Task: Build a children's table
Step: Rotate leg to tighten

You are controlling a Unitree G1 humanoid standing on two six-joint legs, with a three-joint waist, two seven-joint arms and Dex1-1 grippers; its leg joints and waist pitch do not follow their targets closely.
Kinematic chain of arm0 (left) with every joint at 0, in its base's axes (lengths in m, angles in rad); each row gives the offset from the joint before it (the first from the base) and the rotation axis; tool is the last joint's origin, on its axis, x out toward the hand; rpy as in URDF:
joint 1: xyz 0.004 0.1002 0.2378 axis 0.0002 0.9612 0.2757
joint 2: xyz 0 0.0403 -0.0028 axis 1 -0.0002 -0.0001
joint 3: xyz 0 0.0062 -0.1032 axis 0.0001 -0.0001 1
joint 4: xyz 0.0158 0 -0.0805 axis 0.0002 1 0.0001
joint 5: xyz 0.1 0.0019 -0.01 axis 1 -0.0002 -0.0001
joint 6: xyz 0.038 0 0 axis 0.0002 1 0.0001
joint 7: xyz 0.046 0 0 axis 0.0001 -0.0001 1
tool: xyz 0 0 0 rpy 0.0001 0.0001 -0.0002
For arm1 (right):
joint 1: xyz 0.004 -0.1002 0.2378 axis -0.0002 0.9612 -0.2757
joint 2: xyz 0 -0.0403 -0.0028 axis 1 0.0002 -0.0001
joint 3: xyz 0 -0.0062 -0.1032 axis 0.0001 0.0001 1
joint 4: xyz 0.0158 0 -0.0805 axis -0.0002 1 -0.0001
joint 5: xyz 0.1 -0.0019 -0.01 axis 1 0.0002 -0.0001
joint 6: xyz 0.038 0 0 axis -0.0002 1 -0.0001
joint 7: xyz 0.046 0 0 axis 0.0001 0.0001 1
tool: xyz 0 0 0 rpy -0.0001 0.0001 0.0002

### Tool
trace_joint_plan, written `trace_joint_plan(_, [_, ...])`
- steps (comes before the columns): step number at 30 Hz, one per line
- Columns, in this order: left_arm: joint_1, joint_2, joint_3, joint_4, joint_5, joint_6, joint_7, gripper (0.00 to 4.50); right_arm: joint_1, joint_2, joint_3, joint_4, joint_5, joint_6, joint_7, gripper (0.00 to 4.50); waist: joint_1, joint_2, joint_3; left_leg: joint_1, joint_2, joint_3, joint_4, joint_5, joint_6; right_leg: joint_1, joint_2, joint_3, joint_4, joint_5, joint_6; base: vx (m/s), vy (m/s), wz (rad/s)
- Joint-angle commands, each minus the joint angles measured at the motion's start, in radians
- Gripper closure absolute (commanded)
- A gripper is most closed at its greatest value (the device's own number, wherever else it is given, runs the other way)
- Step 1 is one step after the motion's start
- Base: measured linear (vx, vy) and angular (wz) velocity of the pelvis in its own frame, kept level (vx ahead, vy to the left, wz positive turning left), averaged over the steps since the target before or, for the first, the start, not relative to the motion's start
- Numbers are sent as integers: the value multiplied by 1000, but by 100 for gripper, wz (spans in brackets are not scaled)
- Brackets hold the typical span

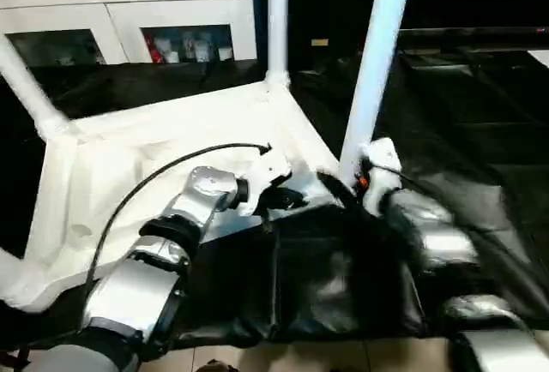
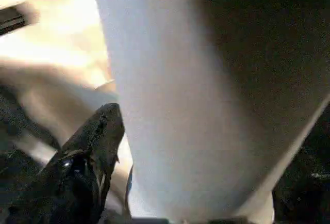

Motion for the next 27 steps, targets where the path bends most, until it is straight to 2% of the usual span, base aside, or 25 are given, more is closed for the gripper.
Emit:
trace_joint_plan(1, [-3,-24,-35,-55,-17,-45,-104,450,20,6,103,-54,24,34,160,81,4,-12,-77,10,23,-9,-51,-201,125,58,-54,39,-55,-153,-257,0,0,0])
trace_joint_plan(3, [-3,-16,-36,-56,-19,-47,-127,450,30,-14,117,-73,29,41,210,81,11,-12,-76,12,25,-8,-52,-209,126,56,-54,39,-56,-167,-261,0,0,0])
trace_joint_plan(5, [-3,0,-39,-55,-20,-56,-167,450,43,-47,140,-102,38,61,303,81,14,-13,-72,15,25,-9,-55,-242,108,54,-55,39,-63,-232,-252,0,0,0])
trace_joint_plan(6, [-3,10,-42,-54,-18,-62,-191,450,49,-64,152,-117,43,72,352,81,14,-16,-71,17,26,-8,-55,-251,103,53,-54,39,-65,-246,-249,0,0,0])
trace_joint_plan(9, [-3,29,-49,-54,-17,-73,-240,450,62,-97,180,-154,56,101,449,81,19,-15,-69,19,27,-10,-58,-274,92,53,-57,41,-69,-290,-237,0,0,0])
trace_joint_plan(11, [-3,36,-52,-55,-17,-76,-253,450,66,-108,190,-168,61,116,477,112,23,-16,-69,19,28,-11,-59,-267,86,52,-58,42,-68,-299,-233,0,0,0])
trace_joint_plan(13, [-5,44,-51,-53,-16,-79,-271,450,69,-118,203,-187,62,137,509,123,29,-16,-69,20,28,-10,-59,-263,81,51,-59,42,-70,-315,-227,0,0,0])
trace_joint_plan(20, [-5,45,-50,-51,-19,-79,-286,450,82,-111,212,-218,75,165,525,177,31,-15,-71,18,28,-12,-59,-250,72,51,-59,42,-67,-296,-224,0,0,0])
trace_joint_plan(27, [-5,47,-51,-45,-19,-79,-283,450,110,-98,208,-252,85,190,513,180,33,-14,-72,17,28,-12,-58,-236,77,52,-59,41,-65,-275,-229,0,0,0])
